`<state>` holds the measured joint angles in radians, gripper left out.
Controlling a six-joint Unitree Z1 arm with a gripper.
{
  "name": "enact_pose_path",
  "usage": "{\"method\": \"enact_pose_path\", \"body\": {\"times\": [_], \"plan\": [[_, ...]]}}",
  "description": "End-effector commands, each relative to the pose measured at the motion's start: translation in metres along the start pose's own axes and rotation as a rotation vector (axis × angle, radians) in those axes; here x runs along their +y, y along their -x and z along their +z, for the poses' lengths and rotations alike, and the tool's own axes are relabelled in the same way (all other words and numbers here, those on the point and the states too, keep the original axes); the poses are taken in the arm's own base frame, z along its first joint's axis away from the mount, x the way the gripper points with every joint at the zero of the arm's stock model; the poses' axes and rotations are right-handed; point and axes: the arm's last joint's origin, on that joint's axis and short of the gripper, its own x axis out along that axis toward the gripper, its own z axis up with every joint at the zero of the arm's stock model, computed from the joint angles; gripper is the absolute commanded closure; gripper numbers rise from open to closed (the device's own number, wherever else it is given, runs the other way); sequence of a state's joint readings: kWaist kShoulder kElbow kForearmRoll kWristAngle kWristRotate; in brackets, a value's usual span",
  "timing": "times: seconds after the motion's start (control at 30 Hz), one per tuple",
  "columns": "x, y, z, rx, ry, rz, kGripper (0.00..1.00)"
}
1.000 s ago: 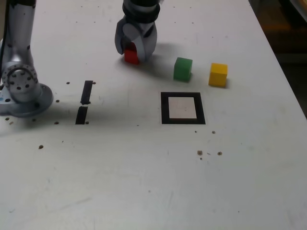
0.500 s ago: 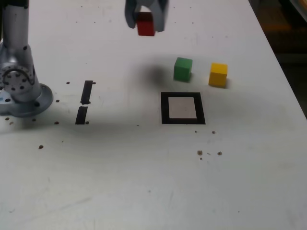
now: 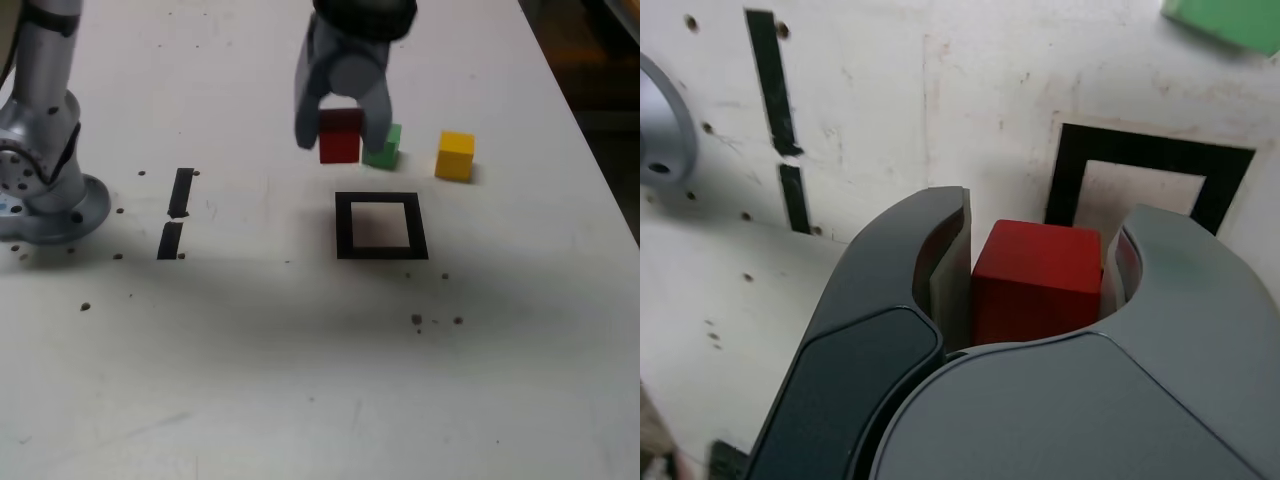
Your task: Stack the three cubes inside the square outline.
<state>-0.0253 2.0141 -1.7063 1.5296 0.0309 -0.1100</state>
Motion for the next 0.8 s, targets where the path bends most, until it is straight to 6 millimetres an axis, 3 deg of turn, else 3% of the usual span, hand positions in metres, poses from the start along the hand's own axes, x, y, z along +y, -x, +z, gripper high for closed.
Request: {"method": "enact_pose_path", "body": {"times": [0.0, 0.5, 0.77], "plan": [[-0.002, -0.002, 0.005, -0.011, 0.017, 0.007, 0.90], [-0.007, -0.037, 0.029, -0.024, 0.046, 0.004, 0.90], [-0.015, -0.044, 0.037, -0.033, 0.015, 0.012, 0.90]]}}
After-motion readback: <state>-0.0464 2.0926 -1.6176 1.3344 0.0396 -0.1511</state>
